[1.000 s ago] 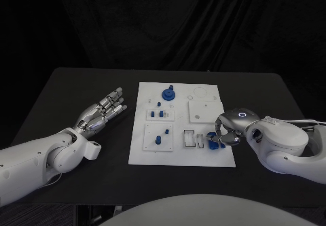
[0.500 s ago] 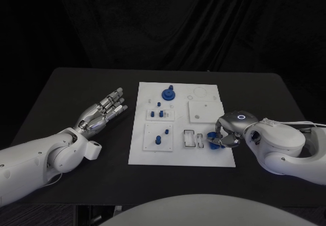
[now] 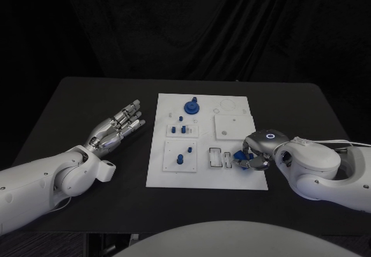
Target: Assemble the parts on the task board
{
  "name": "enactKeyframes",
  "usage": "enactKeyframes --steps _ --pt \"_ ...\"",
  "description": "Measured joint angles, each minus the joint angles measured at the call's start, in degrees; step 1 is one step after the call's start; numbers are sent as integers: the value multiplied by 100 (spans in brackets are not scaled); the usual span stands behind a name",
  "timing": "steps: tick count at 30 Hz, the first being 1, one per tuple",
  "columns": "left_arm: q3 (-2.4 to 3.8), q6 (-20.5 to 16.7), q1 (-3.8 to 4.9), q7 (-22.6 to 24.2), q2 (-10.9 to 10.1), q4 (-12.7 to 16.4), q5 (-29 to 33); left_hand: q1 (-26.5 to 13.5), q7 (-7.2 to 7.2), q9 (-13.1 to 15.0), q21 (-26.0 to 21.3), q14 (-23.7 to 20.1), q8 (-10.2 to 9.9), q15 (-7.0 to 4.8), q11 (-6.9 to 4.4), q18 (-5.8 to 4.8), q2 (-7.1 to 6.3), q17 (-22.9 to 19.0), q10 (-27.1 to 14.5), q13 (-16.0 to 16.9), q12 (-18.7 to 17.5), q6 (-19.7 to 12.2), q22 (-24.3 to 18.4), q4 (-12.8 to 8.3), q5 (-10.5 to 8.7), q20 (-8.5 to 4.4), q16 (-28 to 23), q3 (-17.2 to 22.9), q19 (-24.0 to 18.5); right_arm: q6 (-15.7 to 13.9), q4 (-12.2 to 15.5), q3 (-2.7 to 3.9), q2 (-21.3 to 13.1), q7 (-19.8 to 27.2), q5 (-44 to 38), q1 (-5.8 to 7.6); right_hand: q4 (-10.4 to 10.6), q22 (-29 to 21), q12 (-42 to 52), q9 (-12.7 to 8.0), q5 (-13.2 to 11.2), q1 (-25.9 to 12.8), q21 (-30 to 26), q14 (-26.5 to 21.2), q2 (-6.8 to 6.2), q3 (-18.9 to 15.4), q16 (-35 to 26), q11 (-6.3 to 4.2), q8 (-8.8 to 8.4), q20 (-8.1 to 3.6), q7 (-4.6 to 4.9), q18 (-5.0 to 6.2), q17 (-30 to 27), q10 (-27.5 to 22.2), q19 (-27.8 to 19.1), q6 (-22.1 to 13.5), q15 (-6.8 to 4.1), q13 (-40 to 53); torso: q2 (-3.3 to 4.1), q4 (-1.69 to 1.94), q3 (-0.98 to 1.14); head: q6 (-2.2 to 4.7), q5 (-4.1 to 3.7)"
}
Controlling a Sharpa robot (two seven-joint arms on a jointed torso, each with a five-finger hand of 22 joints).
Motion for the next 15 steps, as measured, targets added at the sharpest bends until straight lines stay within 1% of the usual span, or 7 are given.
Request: enactKeyframes --steps 2,10,12,15 --pt "0 2 -1 0 0 -4 0 0 0 0 0 0 0 0 0 -1 0 -1 0 0 0 0 0 0 0 0 0 0 0 0 -13 2 23 10 11 -5 0 0 0 0 0 -2 0 0 1 0 0 0 0 0 0 0 0 0 0 0 0 0 0 0 0 0 -3" --pt "0 13 -5 0 8 -18 0 0 21 0 0 0 0 0 0 -1 0 -1 0 0 0 -21 -6 0 0 0 0 0 0 2 -66 11 99 38 82 -13 0 -1 0 -22 1 74 -33 0 -28 0 -22 43 -145 0 82 0 0 -1 0 -82 1 -1 -2 0 3 0 -1" --pt "0 17 -6 0 9 -19 0 0 21 0 0 0 0 0 0 0 0 -1 0 0 0 -21 -6 -15 27 0 0 16 0 9 -79 18 114 39 101 -13 3 -1 0 -23 1 74 -33 12 -29 -3 -22 54 -183 0 95 0 0 -12 0 -94 13 -1 -1 0 3 0 0" --pt "0 21 -8 0 9 -20 0 0 41 0 0 0 0 0 0 0 0 -1 0 1 0 -1 -6 -15 27 0 0 16 0 20 -98 24 135 38 123 -13 17 -1 0 -26 3 74 -33 20 -28 -16 -22 63 -193 3 106 0 0 -22 -3 -98 21 -1 -2 0 2 0 6"
